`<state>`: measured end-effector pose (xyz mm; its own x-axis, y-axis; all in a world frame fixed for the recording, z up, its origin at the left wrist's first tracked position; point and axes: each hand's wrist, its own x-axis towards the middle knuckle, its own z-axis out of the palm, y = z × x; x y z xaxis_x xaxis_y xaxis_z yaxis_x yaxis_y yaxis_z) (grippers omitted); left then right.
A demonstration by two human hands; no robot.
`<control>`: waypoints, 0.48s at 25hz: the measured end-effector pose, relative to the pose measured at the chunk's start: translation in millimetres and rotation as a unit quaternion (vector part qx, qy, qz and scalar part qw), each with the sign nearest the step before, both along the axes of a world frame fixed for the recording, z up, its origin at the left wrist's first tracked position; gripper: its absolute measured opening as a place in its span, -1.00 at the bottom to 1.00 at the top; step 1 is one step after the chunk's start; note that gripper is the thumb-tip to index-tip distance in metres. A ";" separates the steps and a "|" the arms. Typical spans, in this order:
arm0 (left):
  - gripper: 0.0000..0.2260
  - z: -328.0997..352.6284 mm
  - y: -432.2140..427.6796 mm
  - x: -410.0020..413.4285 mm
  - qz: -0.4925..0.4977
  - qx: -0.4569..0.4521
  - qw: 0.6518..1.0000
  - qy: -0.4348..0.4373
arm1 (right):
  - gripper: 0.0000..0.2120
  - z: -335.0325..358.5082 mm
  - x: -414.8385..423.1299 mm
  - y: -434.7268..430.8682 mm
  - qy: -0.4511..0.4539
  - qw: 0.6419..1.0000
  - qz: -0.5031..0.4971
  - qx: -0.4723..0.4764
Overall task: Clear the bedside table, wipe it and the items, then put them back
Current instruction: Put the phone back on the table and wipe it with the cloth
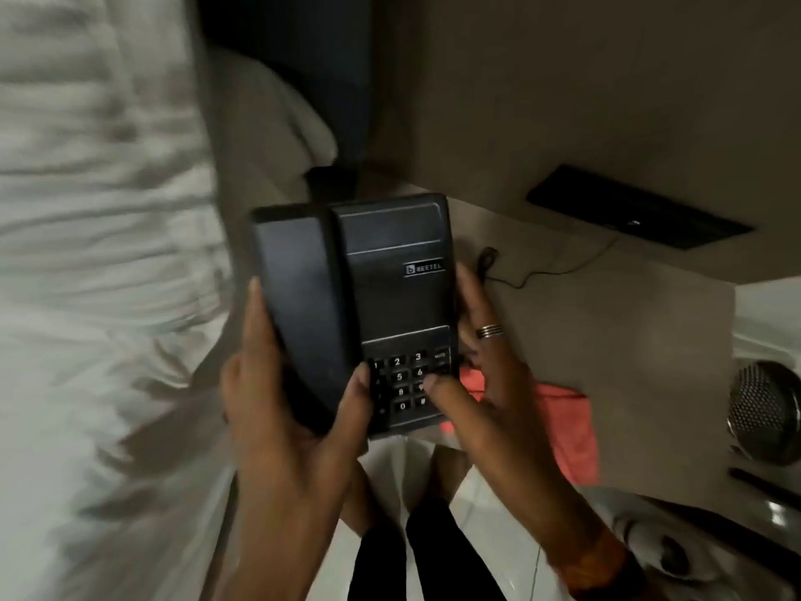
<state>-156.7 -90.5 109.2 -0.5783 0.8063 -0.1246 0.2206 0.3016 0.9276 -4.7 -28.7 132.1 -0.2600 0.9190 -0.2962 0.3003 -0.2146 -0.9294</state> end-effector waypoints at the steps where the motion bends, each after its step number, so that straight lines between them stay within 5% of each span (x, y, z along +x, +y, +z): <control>1: -0.19 -11.3 17.2 10.5 -0.060 -0.004 0.998 0.007 | -0.08 -9.9 13.4 10.0 0.012 0.999 -0.020 -0.036; 7: -0.18 -117.1 111.7 29.3 -0.252 -0.109 0.961 0.032 | 0.02 -107.3 60.1 56.9 -0.037 0.988 -0.010 -0.146; 12: -0.22 -156.9 130.2 23.9 -0.267 -0.111 0.956 0.044 | 0.03 -146.8 60.3 73.3 -0.096 0.985 -0.002 -0.142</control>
